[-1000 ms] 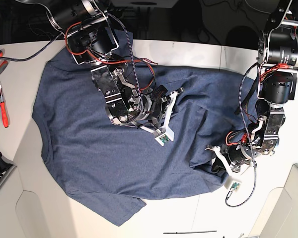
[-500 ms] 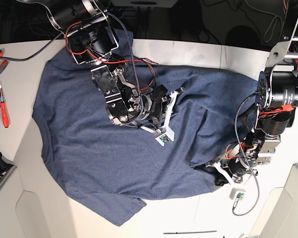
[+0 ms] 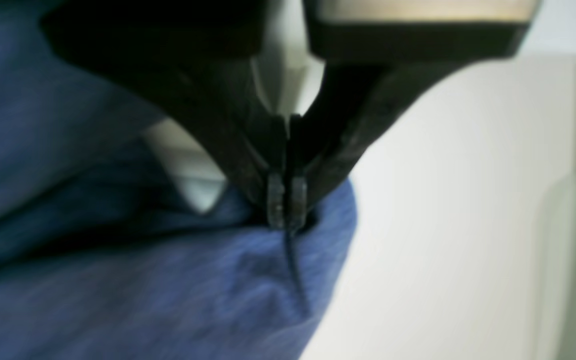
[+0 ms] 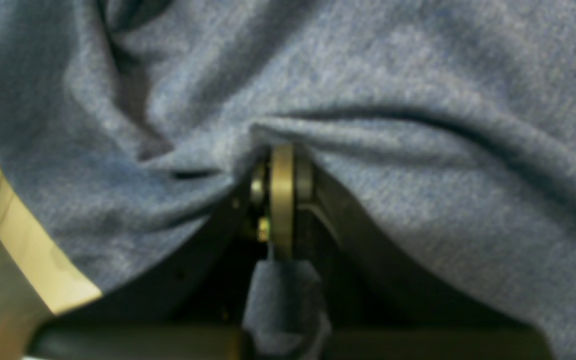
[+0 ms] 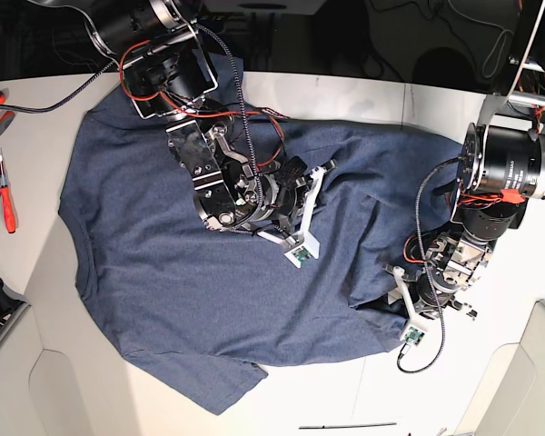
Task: Layout the t-shirt on the table in an organized manner, then fold the t-shirt properly
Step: 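Regrasp the shirt hem corner with the left gripper, then pull the hem corner with the left gripper away from the right gripper, then release and reposition the left gripper along the shirt side edge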
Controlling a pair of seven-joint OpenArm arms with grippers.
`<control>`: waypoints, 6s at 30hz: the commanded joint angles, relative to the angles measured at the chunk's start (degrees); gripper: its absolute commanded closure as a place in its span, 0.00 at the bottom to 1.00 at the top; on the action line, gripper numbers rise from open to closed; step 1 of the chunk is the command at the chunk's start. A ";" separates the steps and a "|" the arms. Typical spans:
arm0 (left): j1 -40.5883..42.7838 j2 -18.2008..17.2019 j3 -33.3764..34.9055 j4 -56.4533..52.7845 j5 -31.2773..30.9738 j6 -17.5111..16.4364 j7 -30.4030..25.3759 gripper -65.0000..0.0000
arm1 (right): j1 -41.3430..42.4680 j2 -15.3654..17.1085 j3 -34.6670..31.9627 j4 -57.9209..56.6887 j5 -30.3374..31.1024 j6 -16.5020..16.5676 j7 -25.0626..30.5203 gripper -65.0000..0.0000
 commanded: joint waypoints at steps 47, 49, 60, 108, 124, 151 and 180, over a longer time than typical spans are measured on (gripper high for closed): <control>8.50 -0.07 -4.26 25.51 -31.56 -36.45 11.76 1.00 | 1.90 8.24 22.75 2.40 -12.37 -11.56 7.80 1.00; 9.46 1.75 -4.26 26.75 -31.54 -36.45 13.53 1.00 | 1.92 8.44 23.04 2.40 -12.37 -11.56 7.63 1.00; 11.43 2.32 -4.26 26.77 -24.52 -22.21 17.57 1.00 | 1.88 8.11 22.99 2.40 -12.17 -11.50 6.80 1.00; 6.69 -0.42 -4.26 15.63 -18.60 -16.65 3.28 1.00 | 1.90 8.24 22.99 2.40 -10.45 -10.91 6.19 1.00; 12.61 -1.90 -4.26 15.72 -14.38 -11.63 2.10 0.86 | 1.86 8.26 22.99 2.40 -10.45 -10.91 6.14 1.00; 13.07 -10.49 -6.86 20.35 -24.13 -6.36 2.86 0.86 | -0.02 8.28 22.99 2.43 -10.47 -10.91 6.19 1.00; 20.02 -14.01 -11.61 21.20 -17.53 -1.66 17.62 0.96 | -0.15 8.31 23.02 2.40 -10.91 -10.95 6.16 1.00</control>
